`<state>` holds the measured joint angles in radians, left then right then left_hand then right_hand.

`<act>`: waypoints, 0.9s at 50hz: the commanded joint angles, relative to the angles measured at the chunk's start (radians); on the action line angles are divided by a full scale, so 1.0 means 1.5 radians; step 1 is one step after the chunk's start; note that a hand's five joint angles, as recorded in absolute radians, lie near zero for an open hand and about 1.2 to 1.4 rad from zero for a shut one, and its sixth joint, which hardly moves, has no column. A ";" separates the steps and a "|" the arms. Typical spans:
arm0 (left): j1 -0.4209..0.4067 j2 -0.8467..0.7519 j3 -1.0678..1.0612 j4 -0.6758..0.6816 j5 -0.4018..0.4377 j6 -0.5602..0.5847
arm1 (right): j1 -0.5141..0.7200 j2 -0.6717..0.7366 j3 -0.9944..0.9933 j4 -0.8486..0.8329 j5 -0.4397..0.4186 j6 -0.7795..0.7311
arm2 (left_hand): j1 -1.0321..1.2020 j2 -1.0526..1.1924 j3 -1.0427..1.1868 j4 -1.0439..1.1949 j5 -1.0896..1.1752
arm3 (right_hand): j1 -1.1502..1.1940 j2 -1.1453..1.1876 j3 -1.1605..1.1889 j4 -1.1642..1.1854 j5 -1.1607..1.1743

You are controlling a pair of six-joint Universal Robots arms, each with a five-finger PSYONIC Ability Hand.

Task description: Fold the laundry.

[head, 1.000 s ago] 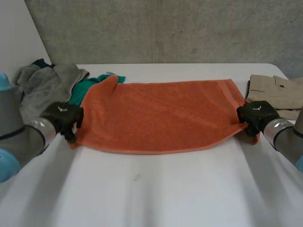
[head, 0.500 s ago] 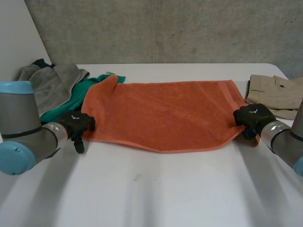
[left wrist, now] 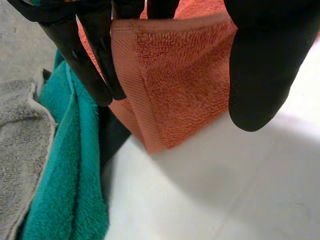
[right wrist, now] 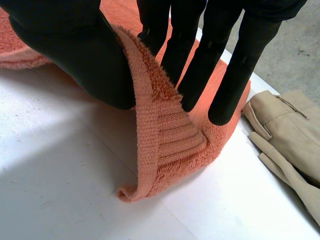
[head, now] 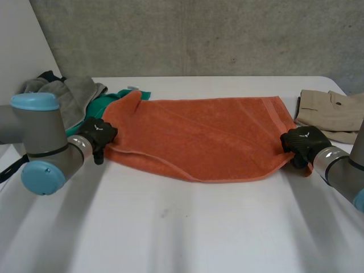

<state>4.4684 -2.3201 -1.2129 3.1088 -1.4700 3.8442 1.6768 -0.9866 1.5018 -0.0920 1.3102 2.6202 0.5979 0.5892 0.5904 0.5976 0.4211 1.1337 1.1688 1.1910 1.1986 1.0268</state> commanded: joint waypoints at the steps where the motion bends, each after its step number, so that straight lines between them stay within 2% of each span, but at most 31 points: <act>1: 0.000 -0.001 0.003 0.003 0.023 -0.006 | 0.000 -0.001 0.000 0.000 0.001 0.000 | 0.285 0.291 0.290 0.285 0.287 | 0.175 0.152 0.137 0.132 0.130; 3: -0.001 0.001 0.001 0.003 0.027 -0.010 | 0.000 -0.002 -0.001 0.002 0.002 0.000 | 0.416 0.422 0.421 0.416 0.418 | 0.175 0.152 0.137 0.132 0.130; 4: -0.002 0.007 -0.001 0.000 0.028 -0.014 | 0.000 -0.004 -0.002 0.007 0.002 0.000 | 0.531 0.537 0.536 0.531 0.533 | 0.175 0.152 0.137 0.132 0.130; 11: 0.010 0.091 -0.064 -0.053 0.029 -0.041 | -0.008 -0.046 0.002 0.095 0.002 -0.042 | 0.532 0.538 0.537 0.532 0.534 | 0.175 0.152 0.137 0.132 0.130; 14: 0.034 0.161 -0.139 -0.078 0.036 -0.044 | -0.028 -0.082 0.011 0.209 -0.004 -0.124 | 0.532 0.538 0.537 0.532 0.534 | 0.175 0.152 0.137 0.132 0.130; 18: 0.077 0.235 -0.230 -0.113 0.049 -0.016 | -0.070 -0.108 0.028 0.383 -0.005 -0.295 | 0.532 0.538 0.537 0.532 0.534 | 0.175 0.152 0.137 0.132 0.130; 19: 0.093 0.254 -0.261 -0.144 0.049 0.011 | -0.088 -0.117 0.040 0.452 0.002 -0.370 | 0.532 0.538 0.537 0.532 0.534 | 0.175 0.152 0.137 0.132 0.130; 23: 0.140 0.282 -0.319 -0.243 0.056 0.091 | -0.129 -0.136 0.054 0.552 0.008 -0.512 | 0.532 0.538 0.537 0.532 0.534 | 0.175 0.152 0.137 0.132 0.130; 26: 0.160 0.289 -0.330 -0.282 0.073 0.118 | -0.124 -0.135 0.053 0.541 0.007 -0.511 | 0.532 0.538 0.537 0.532 0.534 | 0.175 0.152 0.137 0.132 0.130; 29: 0.146 0.291 -0.311 -0.280 0.095 0.106 | -0.113 -0.134 0.037 0.500 0.006 -0.479 | 0.532 0.538 0.537 0.532 0.534 | 0.175 0.152 0.137 0.132 0.130; 35: 0.115 0.275 -0.225 -0.222 0.078 -0.022 | -0.094 -0.095 -0.012 0.392 -0.003 -0.403 | 0.532 0.538 0.537 0.532 0.534 | 0.175 0.152 0.137 0.132 0.130; 39: 0.101 0.245 -0.178 -0.200 0.053 -0.081 | -0.093 -0.084 -0.037 0.341 -0.005 -0.371 | 0.532 0.538 0.537 0.532 0.534 | 0.175 0.152 0.137 0.132 0.130; 45: 0.088 0.230 -0.133 -0.171 0.052 -0.134 | -0.098 -0.087 -0.063 0.283 -0.027 -0.324 | 0.532 0.538 0.537 0.532 0.534 | 0.175 0.152 0.137 0.132 0.130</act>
<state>4.6206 -1.9482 -1.4815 2.8086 -1.3816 3.7266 1.5350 -1.1176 1.4443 0.4115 1.2972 2.0708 1.1613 1.1960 1.1871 1.1945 0.9972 1.1337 1.1688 1.1911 1.1989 1.0270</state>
